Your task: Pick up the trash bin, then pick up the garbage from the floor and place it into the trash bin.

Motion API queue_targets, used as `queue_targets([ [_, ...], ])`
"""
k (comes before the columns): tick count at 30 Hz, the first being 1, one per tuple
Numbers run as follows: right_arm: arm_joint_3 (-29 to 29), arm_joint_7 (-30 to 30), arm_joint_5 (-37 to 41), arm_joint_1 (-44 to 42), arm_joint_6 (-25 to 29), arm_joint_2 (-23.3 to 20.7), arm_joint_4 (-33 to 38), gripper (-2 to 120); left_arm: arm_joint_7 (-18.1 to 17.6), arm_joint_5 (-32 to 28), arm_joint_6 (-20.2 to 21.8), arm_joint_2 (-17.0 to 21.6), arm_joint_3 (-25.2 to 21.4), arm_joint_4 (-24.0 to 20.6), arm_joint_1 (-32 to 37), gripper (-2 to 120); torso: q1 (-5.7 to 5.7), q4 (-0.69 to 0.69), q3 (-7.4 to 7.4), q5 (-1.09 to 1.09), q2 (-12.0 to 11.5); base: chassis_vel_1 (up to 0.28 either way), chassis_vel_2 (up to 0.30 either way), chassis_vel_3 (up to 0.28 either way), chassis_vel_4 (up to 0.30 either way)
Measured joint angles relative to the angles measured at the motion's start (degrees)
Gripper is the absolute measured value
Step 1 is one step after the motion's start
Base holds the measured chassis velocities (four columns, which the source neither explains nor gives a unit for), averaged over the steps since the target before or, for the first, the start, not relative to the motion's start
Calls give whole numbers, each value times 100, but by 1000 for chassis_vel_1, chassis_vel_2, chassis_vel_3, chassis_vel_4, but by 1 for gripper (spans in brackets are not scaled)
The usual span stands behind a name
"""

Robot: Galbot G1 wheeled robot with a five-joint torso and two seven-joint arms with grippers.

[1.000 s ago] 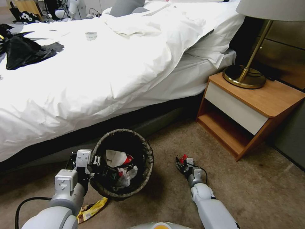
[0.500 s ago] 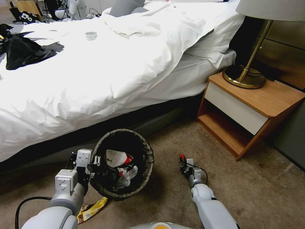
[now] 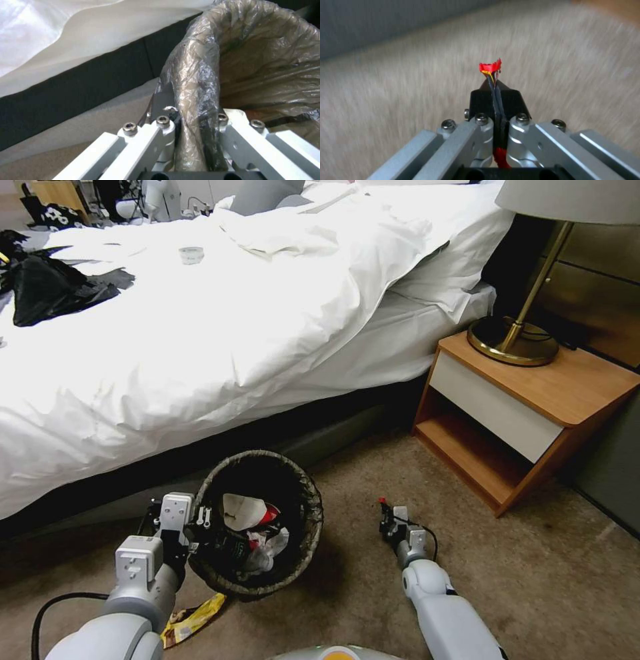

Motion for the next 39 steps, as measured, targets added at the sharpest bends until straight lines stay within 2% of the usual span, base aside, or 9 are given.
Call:
queue_targets([
  [3, -3, -8, 157, -150, -249, -161, 676, 0, -2, 0, 5, -2, 16, 0, 1, 5, 0, -1, 0, -2, 0, 0, 0, 0, 0],
  [6, -35, -99, 251, -387, -504, -530, 2046, 0, -11, 0, 20, -20, 67, 0, 6, 5, 0, 0, 0, -2, 0, 0, 0, 0, 0],
  [11, -95, -281, 403, -543, -799, -812, 3046, 0, -14, 2, 30, -33, 103, 0, 22, 5, 0, 0, 0, -1, 0, 0, 0, 0, 0],
  [13, -192, -522, 690, -719, -1136, -1080, 3963, 0, -15, 6, 31, -44, 108, 0, 31, 5, 0, 0, 0, -1, 0, 0, 0, 0, 0],
  [15, -218, -567, 754, -755, -1207, -1137, 4143, 0, -16, 6, 31, -46, 109, 0, 34, 5, 0, 0, 0, -1, 0, 0, 0, 0, 0],
  [17, -355, -708, 1044, -908, -1540, -1392, 4865, 0, -17, 10, 32, -53, 119, 0, 35, 5, 0, 0, 0, -1, 0, 0, 0, 0, 0],
  [23, -634, -788, 1276, -995, -1893, -1623, 5649, 0, -17, 18, 33, -52, 157, 0, 32, 5, 0, 0, -1, -1, 0, 0, 0, 0, 0],
  [26, -1134, -765, 1551, -1004, -2296, -1820, 6369, 0, -19, 24, 36, -45, 199, 0, 30, 5, 0, 0, -1, -2, 0, 0, 0, 0, 0],
  [39, -2567, -493, 1221, -844, -2604, -1967, 6546, 0, -23, 55, 45, -69, 284, 0, 35, 5, 0, 0, 0, -1, 0, 0, 0, 0, 0],
])
